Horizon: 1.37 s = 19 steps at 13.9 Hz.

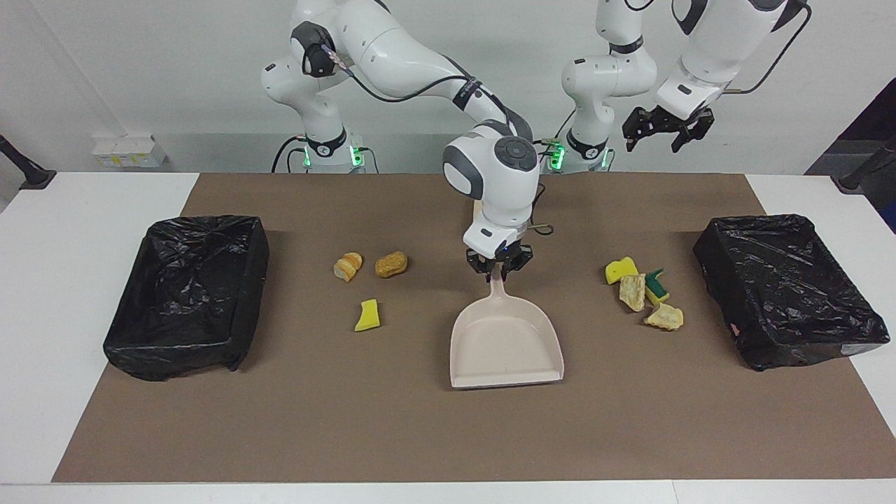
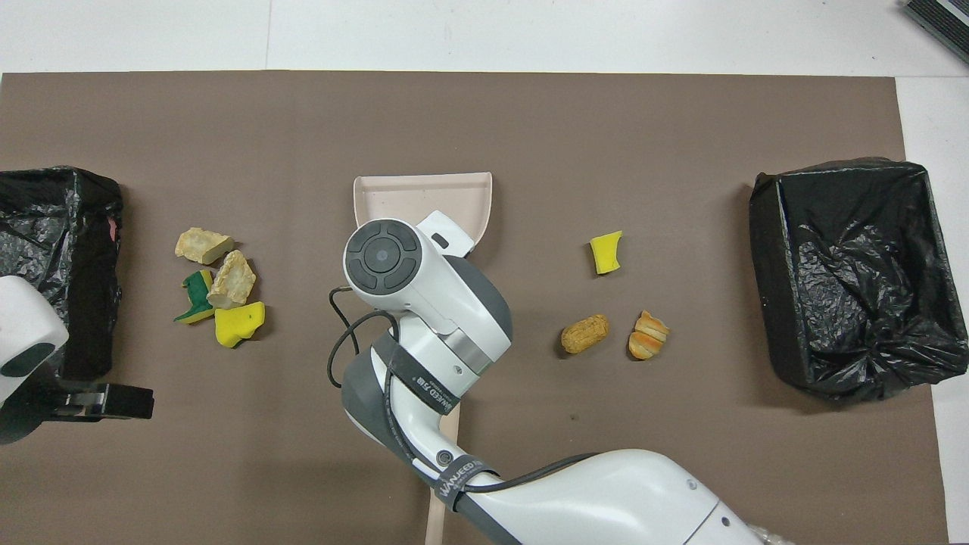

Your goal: Sweep and dump trash in bin

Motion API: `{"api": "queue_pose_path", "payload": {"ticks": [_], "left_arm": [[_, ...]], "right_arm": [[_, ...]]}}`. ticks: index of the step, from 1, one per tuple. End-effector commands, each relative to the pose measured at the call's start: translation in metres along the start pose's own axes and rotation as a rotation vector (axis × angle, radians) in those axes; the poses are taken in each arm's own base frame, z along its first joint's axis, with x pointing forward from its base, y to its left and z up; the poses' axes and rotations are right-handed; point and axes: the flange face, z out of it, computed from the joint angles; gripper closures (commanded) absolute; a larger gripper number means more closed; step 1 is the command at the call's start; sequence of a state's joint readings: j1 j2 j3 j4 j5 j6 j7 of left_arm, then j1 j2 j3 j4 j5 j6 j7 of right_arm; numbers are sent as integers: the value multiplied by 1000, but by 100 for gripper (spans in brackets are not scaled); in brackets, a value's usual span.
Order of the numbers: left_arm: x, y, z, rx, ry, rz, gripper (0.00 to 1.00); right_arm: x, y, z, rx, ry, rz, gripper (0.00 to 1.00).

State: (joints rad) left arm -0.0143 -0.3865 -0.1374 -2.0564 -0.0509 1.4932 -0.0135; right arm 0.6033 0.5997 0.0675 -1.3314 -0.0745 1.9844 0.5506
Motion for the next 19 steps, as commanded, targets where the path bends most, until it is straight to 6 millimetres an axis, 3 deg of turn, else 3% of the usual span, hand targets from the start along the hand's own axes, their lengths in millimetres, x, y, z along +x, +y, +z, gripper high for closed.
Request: {"api": "queue_pose_path", "payload": {"ticks": [1, 4, 6, 9, 12, 14, 16, 19], "left_arm": [[-25, 39, 25, 26, 48, 83, 0], [-54, 97, 56, 40, 55, 105, 0], [-71, 146, 69, 47, 86, 90, 0], [-94, 205, 92, 14, 139, 58, 0], [-118, 256, 147, -14, 177, 25, 0], [-120, 292, 196, -12, 161, -5, 0], [-117, 304, 228, -7, 150, -36, 0], [-151, 321, 265, -18, 164, -14, 0]], "right_arm": [[5, 37, -19, -6, 14, -161, 100], [13, 72, -27, -5, 4, -372, 100], [14, 90, -24, -11, -10, -543, 100], [18, 105, -22, -25, -28, -769, 100], [15, 120, -19, -23, -92, -976, 100], [11, 126, -13, -39, -107, -1117, 100], [5, 134, -9, -62, -136, -1221, 100], [-4, 130, -4, -125, -157, -1339, 100]]}}
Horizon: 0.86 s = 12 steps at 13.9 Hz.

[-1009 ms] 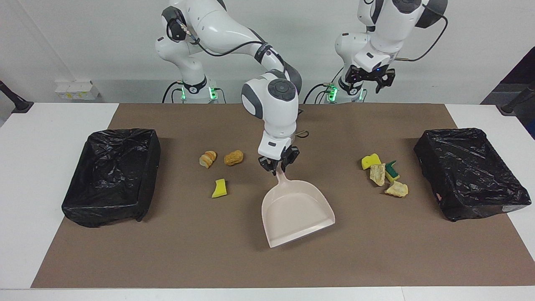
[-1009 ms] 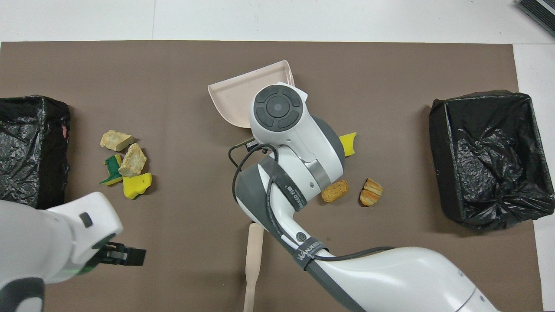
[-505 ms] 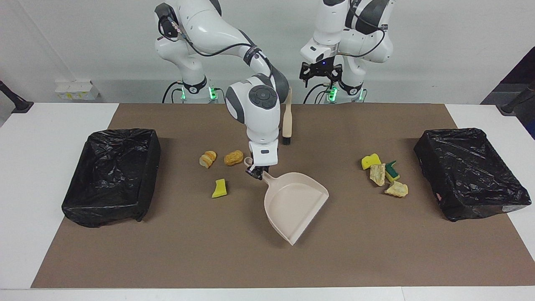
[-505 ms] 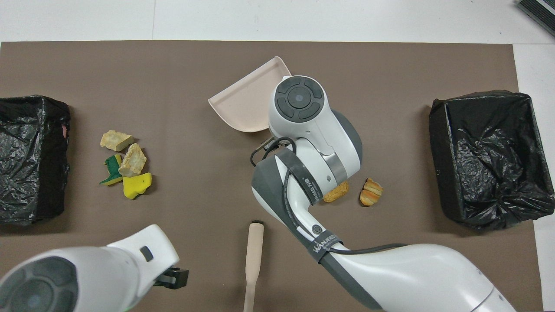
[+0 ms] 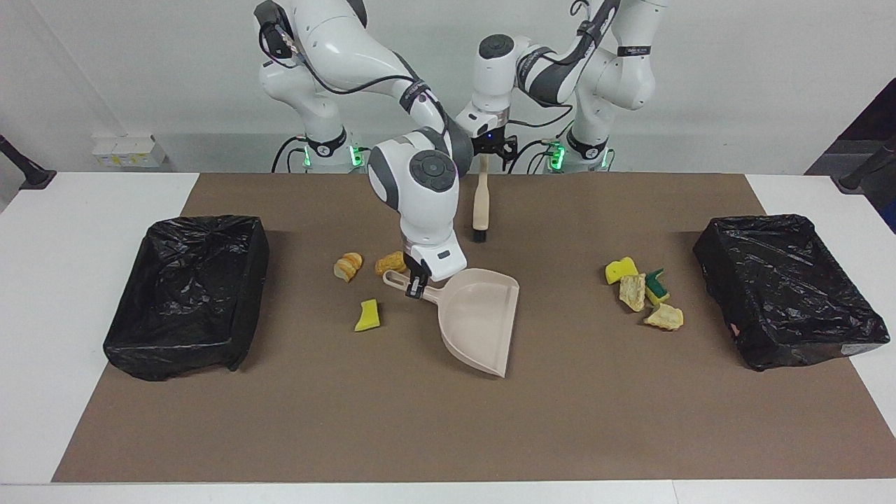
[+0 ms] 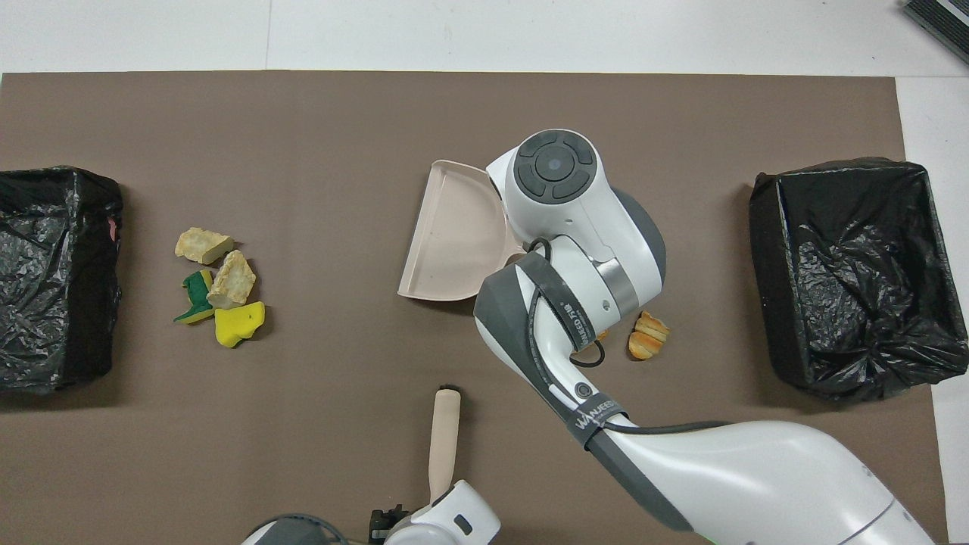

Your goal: Sweep and dump trash in bin

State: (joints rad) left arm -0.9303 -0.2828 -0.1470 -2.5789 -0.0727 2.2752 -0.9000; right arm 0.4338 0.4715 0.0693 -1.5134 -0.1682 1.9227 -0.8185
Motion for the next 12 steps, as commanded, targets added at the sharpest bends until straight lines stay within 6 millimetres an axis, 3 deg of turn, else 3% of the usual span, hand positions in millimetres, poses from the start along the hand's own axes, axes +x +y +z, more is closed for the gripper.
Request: {"api": "queue_pose_path", "payload": {"ticks": [1, 5, 6, 9, 10, 11, 12], "left_arm": [[-29, 10, 21, -16, 3, -4, 0], [-26, 6, 27, -5, -6, 7, 0], [-24, 6, 27, 0, -9, 7, 11], [-24, 2, 27, 37, -39, 34, 27], [-18, -3, 24, 37, -41, 22, 39], [-11, -4, 19, 39, -45, 35, 57], [-7, -7, 17, 51, -58, 57, 88]], "right_arm": [[-4, -13, -2, -45, -38, -105, 100], [1, -14, 0, -60, -26, -161, 100], [1, -14, -1, -59, -27, -163, 100], [3, -16, 0, -50, -34, -180, 100], [11, -21, -1, -53, -32, -200, 100], [16, -22, -6, -61, -27, -207, 100], [15, -20, -5, -62, -27, -207, 100]]}}
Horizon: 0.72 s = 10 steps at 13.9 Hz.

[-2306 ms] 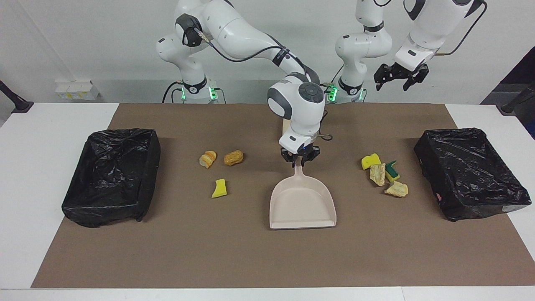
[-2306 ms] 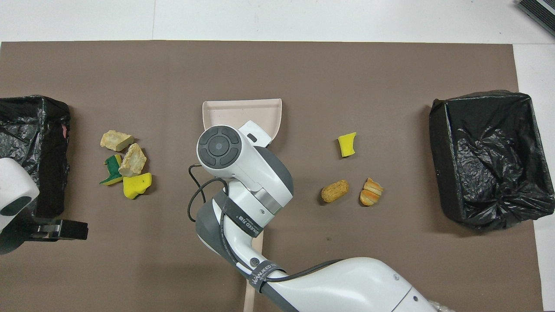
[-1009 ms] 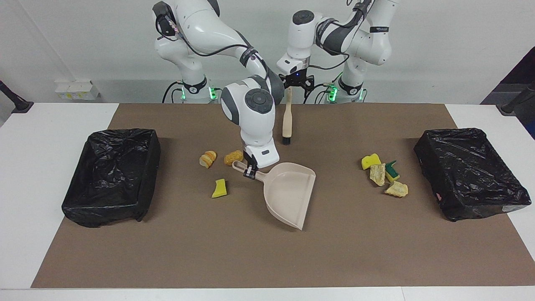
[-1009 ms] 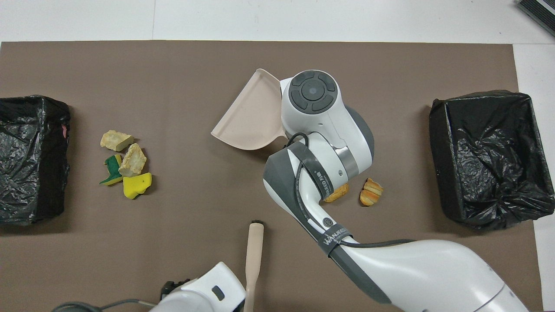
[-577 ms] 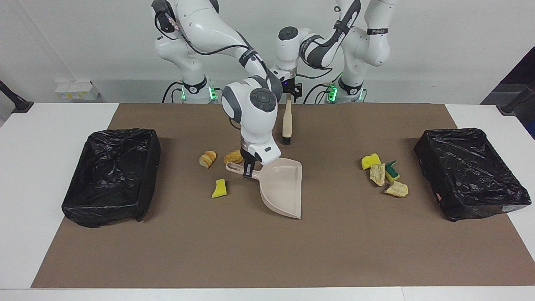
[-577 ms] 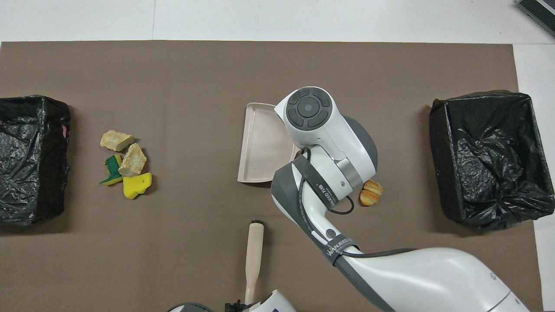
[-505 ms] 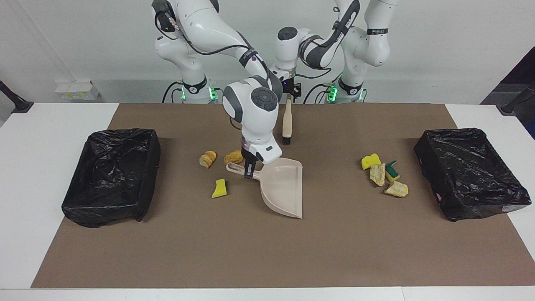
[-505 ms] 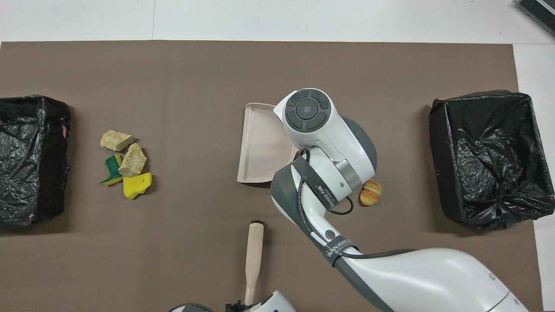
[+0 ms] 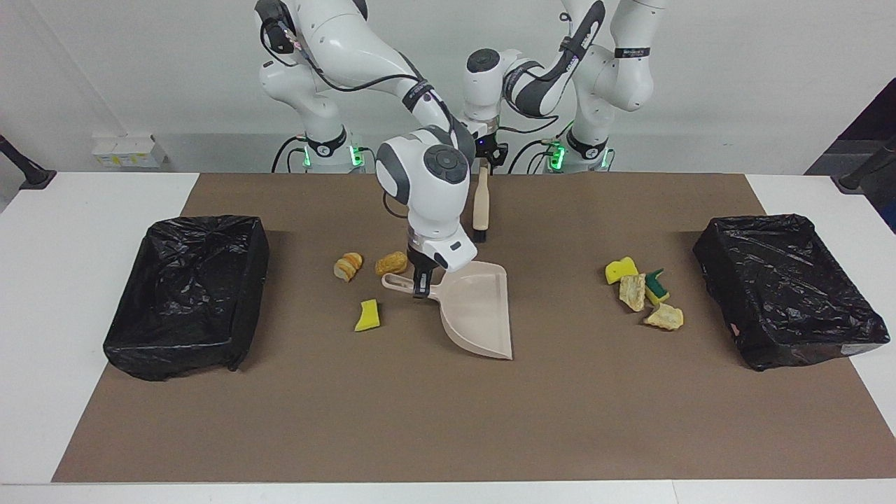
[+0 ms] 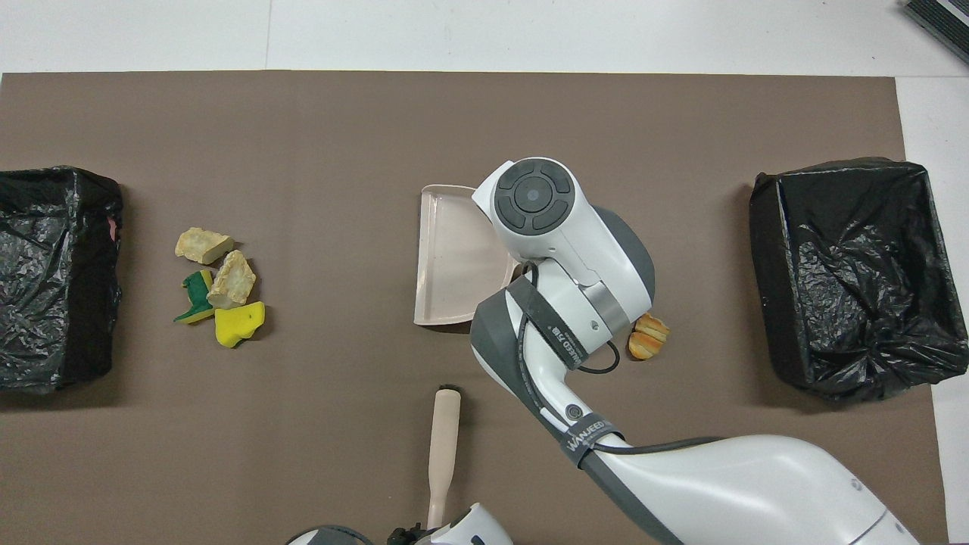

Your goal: Sweep and dump trash in bin

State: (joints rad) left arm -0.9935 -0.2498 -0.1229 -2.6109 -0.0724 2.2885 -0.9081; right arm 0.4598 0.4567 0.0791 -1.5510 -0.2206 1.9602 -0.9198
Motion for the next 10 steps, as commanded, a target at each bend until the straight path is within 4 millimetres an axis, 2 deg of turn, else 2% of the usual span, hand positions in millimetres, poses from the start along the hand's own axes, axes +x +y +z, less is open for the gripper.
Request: {"api": "queue_pose_path", "payload": {"ticks": [1, 3, 6, 7, 10], "left_arm": [[11, -13, -8, 25, -32, 48, 100], [15, -15, -11, 25, -36, 52, 100], [36, -28, -32, 46, -68, 29, 100], [46, -39, -46, 38, -66, 15, 100], [50, -81, -83, 46, -89, 47, 100]], "right_arm": [[1, -3, -6, -18, -6, -50, 100], [4, -4, -7, -24, -6, -66, 100], [9, -3, -9, -27, -5, -80, 100], [6, 0, -9, -25, -2, -74, 100], [12, -1, 2, -4, 4, -75, 100]]}}
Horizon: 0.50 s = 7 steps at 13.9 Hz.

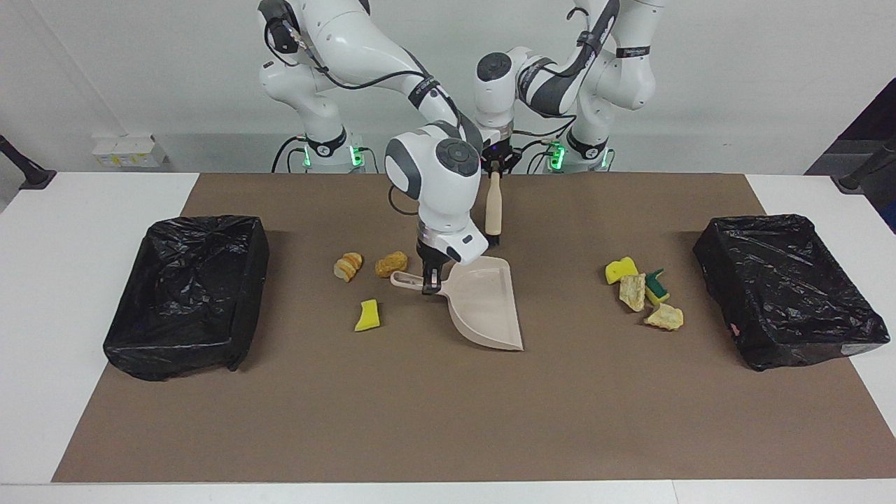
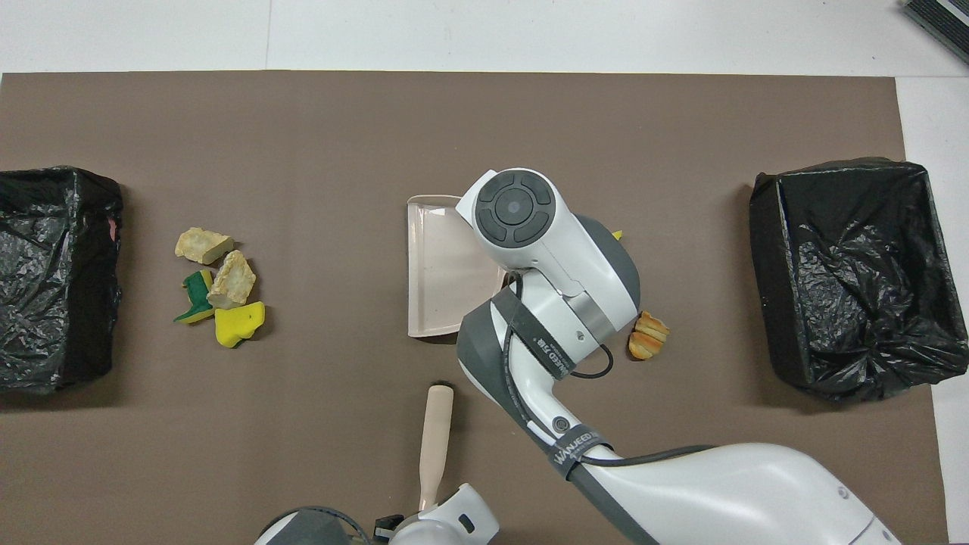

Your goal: Sweep and dump trash in bin

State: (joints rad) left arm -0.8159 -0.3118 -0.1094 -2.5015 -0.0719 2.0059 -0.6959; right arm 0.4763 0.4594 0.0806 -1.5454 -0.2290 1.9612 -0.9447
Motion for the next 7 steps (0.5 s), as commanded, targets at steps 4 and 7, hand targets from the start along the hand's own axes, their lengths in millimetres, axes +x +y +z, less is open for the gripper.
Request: {"api": "queue_pose_path", "payload": {"ticks": [4, 7], "left_arm": [[-4, -108, -86, -40, -74, 47, 100], [27, -178, -116, -73, -90, -16, 100]], "right_arm": [[19, 4, 13, -27, 48, 10, 100], [21, 3, 16, -24, 53, 10, 100]]}}
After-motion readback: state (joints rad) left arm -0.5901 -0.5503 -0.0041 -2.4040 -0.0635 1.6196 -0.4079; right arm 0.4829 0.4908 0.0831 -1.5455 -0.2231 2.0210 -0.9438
